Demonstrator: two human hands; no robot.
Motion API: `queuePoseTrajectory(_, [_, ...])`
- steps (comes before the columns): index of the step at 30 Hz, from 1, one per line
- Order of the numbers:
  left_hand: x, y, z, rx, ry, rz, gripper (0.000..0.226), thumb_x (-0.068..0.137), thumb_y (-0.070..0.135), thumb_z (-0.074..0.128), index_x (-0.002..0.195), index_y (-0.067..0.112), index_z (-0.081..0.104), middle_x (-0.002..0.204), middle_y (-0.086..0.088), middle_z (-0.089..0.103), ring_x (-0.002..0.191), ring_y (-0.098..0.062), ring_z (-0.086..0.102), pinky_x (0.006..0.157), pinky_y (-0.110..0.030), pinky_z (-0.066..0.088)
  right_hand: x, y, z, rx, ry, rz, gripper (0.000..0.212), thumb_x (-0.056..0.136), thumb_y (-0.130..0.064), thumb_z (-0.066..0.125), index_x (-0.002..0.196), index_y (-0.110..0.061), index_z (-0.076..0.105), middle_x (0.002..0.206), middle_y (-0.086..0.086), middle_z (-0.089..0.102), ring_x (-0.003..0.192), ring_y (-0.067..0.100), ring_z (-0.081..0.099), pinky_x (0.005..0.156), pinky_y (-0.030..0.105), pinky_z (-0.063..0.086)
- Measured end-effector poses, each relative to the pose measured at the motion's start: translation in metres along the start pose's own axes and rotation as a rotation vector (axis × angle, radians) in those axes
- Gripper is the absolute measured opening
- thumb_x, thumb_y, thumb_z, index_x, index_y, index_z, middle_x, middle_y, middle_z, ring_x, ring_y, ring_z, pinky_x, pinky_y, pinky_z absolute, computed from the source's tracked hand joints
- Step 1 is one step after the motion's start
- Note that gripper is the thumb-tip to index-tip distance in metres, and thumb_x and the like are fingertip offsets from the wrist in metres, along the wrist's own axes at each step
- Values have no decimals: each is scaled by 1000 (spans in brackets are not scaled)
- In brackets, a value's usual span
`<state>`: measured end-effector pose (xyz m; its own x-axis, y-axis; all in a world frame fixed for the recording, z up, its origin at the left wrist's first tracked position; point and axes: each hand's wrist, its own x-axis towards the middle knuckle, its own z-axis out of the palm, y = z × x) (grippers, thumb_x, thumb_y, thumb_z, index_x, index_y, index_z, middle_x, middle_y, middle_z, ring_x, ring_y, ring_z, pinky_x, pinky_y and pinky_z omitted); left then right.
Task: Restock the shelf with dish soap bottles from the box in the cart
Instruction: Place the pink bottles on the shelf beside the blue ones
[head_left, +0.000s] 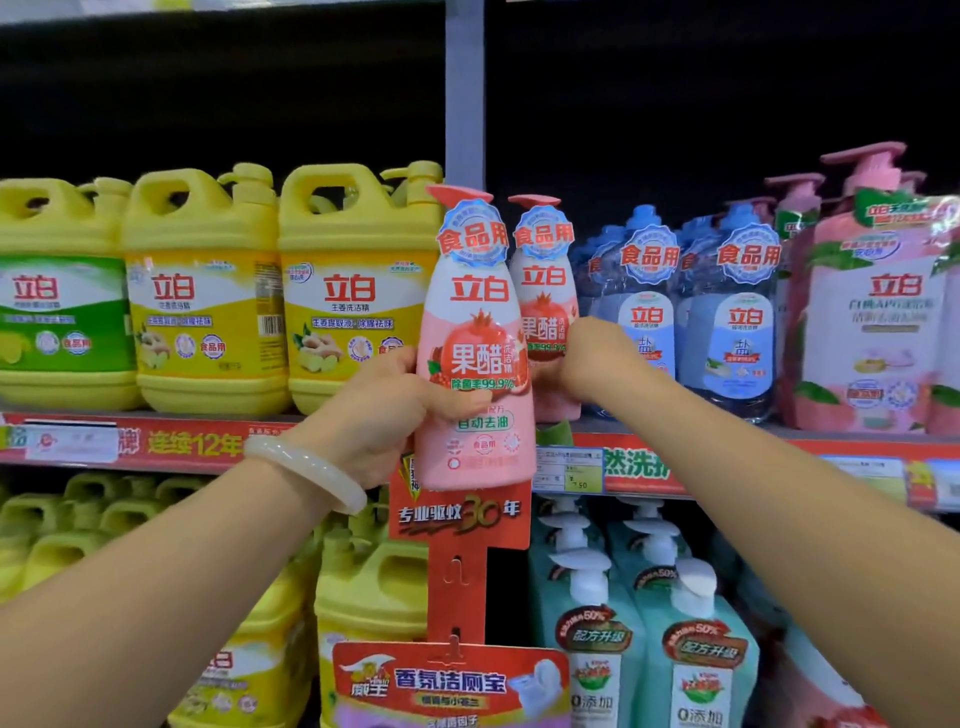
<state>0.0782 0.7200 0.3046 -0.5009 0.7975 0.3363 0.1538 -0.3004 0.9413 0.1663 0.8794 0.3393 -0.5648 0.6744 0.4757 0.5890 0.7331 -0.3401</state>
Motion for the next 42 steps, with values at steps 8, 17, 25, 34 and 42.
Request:
queuePoseTrajectory(8, [-2,-3,-2,-6,-8,-10,32,72,-10,69,98,9,65,88,-11,74,81,-25,71,69,-39,59,15,-7,13,-33,38,62,40,86,-34,63,108,-1,56,110,18,61,101,34,60,74,37,44])
queuePoseTrajectory(17, [-2,-5,-6,-21,-25,-5,34,71,-11,69,98,9,63,86,-9,73,77,-23,71,65,-36,59,27,-6,28,29,111,113,34,90,-23,57,112,2,58,114,20,61,106,36,58,75,35,42])
queuePoseTrajectory(25, [-1,-8,-11,-51,-41,-1,44,62,-8,71,102,8,63,86,-10,74,73,-21,72,58,-33,59,27,1,32,396,27,290,43,77,-32,76,101,-4,55,91,10,61,96,28,60,72,34,51])
queuePoseTrajectory(34, [1,-9,-14,-39,-60,-19,55,52,0,71,106,8,63,93,-13,74,78,-25,72,60,-35,60,8,-14,18,1683,-385,451,20,93,-8,55,110,-2,47,74,21,65,45,24,66,38,27,51])
queuePoseTrajectory(42, [1,-8,-17,-15,-53,-32,47,57,-2,73,101,11,64,87,-10,74,77,-24,73,62,-37,60,20,-18,30,1469,-481,513,10,94,3,42,90,-1,51,71,12,60,48,20,62,42,25,52])
